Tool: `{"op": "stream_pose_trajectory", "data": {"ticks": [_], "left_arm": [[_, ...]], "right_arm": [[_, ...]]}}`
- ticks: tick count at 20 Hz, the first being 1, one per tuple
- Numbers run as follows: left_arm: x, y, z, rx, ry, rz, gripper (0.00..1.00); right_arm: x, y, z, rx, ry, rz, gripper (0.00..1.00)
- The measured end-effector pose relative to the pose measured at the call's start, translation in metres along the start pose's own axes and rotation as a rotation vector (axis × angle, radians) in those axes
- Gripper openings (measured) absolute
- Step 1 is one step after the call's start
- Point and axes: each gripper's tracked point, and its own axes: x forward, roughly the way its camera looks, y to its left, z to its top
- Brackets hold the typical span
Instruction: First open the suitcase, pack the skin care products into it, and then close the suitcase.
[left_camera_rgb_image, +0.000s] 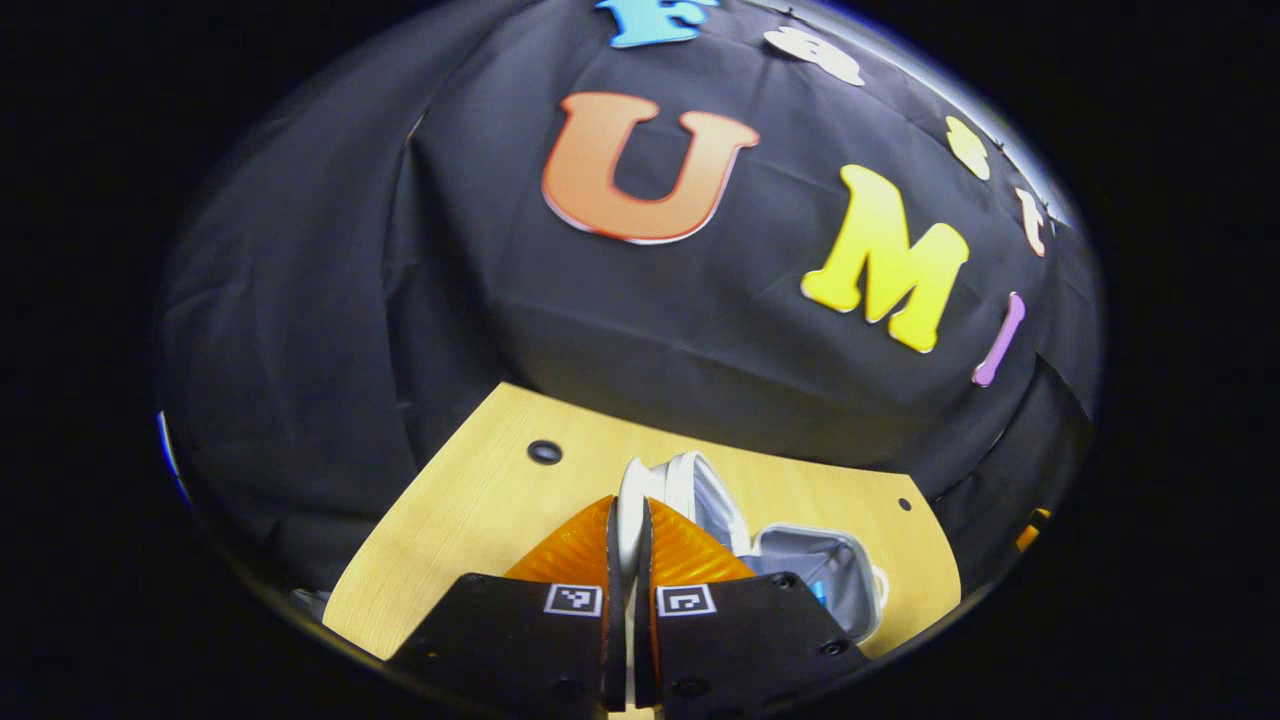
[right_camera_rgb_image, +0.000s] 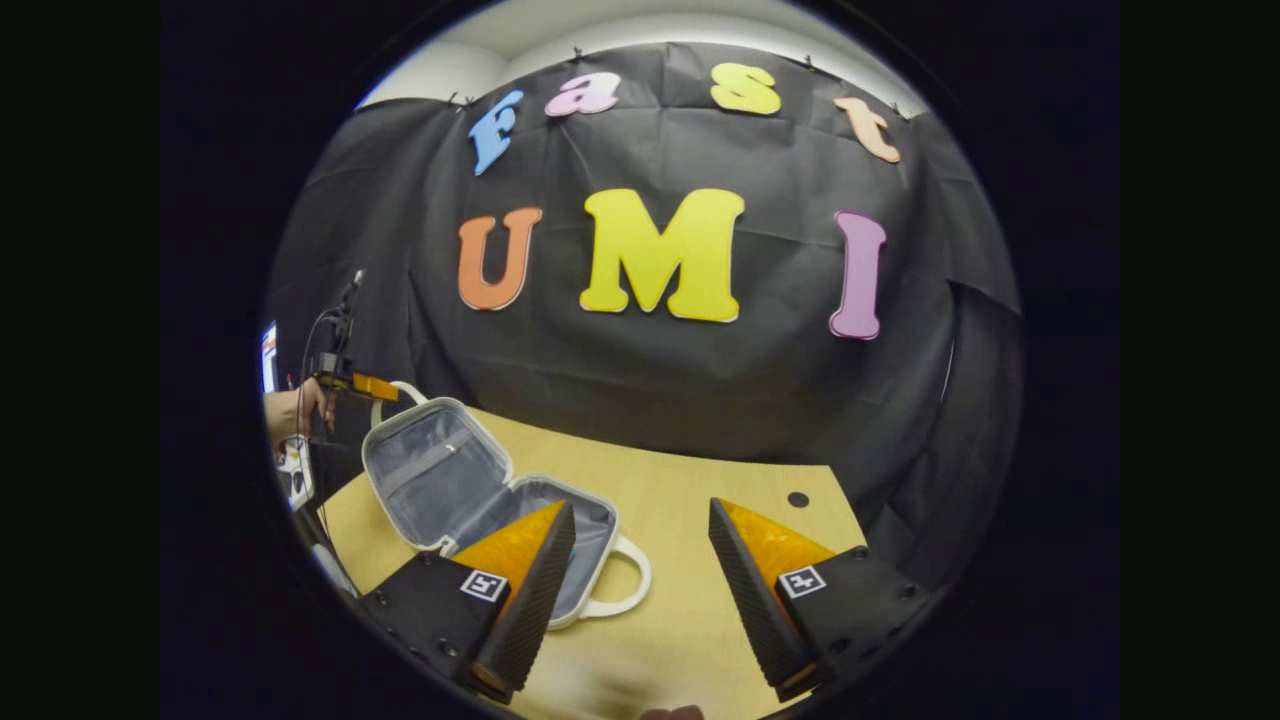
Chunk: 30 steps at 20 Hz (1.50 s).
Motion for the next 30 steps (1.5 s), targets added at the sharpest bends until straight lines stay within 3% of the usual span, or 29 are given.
{"op": "stream_pose_trajectory", "data": {"ticks": [6, 11, 14, 23, 30], "left_arm": [[-0.025, -0.127, 0.012, 0.133, -0.044, -0.094, 0.06], [-0.031, -0.23, -0.021, 0.215, -0.066, -0.132, 0.06], [-0.022, -0.279, -0.051, 0.33, -0.064, -0.137, 0.06], [0.022, -0.351, -0.15, 0.39, 0.077, -0.187, 0.06], [0.061, -0.367, -0.233, 0.434, 0.2, -0.178, 0.06]], "right_arm": [[-0.016, -0.043, -0.007, 0.068, -0.004, -0.045, 0.8], [-0.032, -0.077, -0.009, 0.087, -0.01, -0.07, 0.8], [-0.044, -0.106, -0.013, 0.092, -0.002, -0.108, 0.8], [-0.078, -0.188, -0.042, 0.114, 0.068, -0.235, 0.8], [-0.086, -0.223, -0.062, 0.123, 0.137, -0.278, 0.8]]}}
